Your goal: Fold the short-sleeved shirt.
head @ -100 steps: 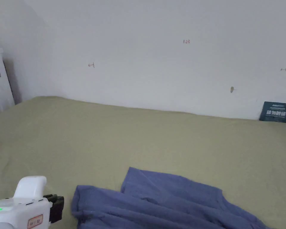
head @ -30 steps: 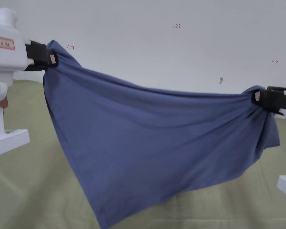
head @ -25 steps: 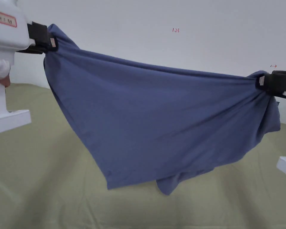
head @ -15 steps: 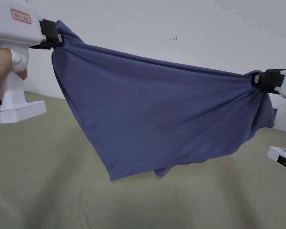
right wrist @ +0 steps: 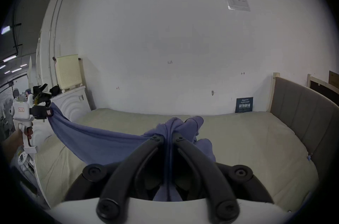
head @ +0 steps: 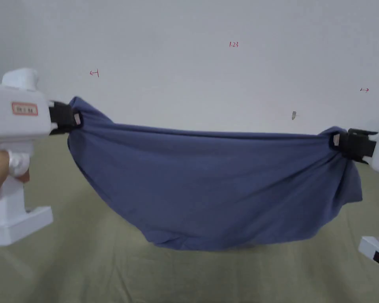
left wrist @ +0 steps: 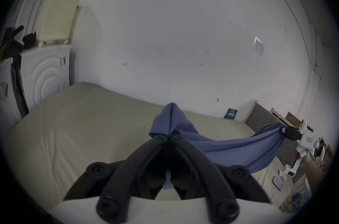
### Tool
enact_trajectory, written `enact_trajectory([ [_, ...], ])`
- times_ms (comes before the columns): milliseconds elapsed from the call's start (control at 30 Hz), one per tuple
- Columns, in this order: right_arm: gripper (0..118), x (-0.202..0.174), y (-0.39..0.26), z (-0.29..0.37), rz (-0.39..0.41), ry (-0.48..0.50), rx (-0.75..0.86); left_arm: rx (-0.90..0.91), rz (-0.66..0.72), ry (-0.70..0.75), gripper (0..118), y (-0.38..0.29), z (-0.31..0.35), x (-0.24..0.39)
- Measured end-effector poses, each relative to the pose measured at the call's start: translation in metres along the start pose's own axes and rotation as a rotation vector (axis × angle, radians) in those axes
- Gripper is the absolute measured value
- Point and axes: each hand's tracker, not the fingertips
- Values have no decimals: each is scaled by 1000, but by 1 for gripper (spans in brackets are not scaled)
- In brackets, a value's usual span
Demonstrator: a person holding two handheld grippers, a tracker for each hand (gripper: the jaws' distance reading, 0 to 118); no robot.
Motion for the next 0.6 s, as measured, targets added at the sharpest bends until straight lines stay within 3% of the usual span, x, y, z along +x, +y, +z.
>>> enact_trajectory([
  [300, 7, 7, -108, 65, -30, 50, -129, -100, 110, -44, 2, -122, 57, -33],
  [433, 7, 10, -162, 93, -120, 45, -217, -211, 151, -37, 2, -171, 87, -39],
  [567, 7, 16, -208, 118, -140, 11, -363, -354, 149, 3, 2, -210, 118, -47],
  [600, 7, 17, -218, 123, -140, 3, -412, -341, 96, 42, 2, -219, 128, -49],
])
